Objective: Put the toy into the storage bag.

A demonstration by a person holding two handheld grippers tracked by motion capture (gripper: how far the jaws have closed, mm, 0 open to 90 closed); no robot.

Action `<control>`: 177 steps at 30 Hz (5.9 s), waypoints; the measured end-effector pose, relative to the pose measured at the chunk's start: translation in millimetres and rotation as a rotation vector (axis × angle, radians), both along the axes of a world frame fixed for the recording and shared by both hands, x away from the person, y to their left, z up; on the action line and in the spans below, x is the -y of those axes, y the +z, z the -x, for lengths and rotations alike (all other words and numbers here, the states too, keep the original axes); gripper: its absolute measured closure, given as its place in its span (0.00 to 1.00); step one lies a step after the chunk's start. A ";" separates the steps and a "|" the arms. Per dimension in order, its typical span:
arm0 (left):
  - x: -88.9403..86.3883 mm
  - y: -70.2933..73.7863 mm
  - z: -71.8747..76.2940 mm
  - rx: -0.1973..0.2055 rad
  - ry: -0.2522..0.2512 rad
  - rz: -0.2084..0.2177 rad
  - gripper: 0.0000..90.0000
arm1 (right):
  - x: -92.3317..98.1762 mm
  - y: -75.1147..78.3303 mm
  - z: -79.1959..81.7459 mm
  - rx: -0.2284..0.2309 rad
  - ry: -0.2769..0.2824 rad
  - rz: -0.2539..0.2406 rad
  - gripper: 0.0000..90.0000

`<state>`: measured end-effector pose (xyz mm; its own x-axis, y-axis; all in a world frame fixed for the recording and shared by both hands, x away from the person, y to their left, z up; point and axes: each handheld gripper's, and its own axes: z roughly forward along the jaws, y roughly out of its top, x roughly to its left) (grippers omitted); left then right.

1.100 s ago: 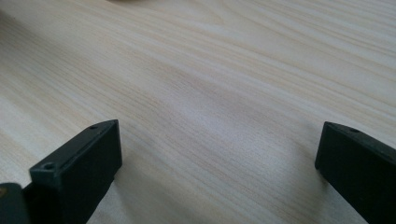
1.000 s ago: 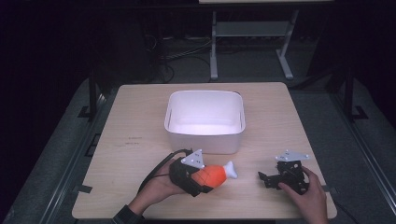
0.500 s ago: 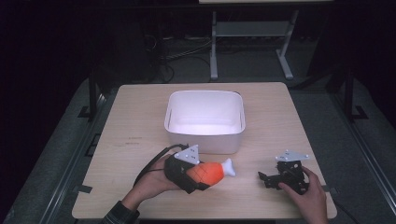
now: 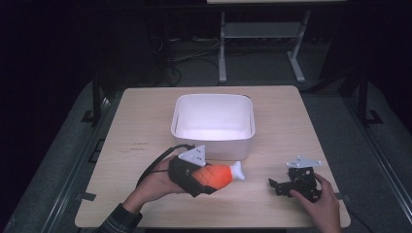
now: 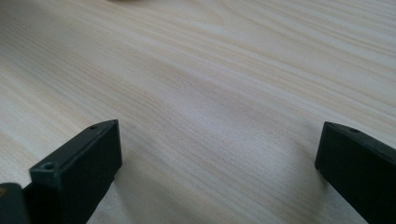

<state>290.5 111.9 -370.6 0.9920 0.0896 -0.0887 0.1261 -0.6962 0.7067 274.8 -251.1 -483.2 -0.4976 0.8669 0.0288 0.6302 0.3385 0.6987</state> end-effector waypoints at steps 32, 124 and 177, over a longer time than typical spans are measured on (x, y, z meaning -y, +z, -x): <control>-0.7 51.5 -20.6 0.040 -0.026 0.019 0.30 | 0.0 0.1 0.1 0.000 0.000 -0.001 0.00; 24.2 46.9 -145.9 0.034 -0.054 -0.099 0.22 | -0.1 0.0 0.0 -0.001 0.000 -0.003 0.00; -12.3 72.2 -124.1 0.075 0.167 -0.007 0.16 | 0.0 0.1 0.1 -0.001 0.001 -0.001 0.00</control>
<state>414.6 124.3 -298.4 0.9670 0.2545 -0.0142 0.1882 -0.6751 0.7133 274.7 -251.1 -483.1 -0.4982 0.8665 0.0303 0.6305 0.3380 0.6987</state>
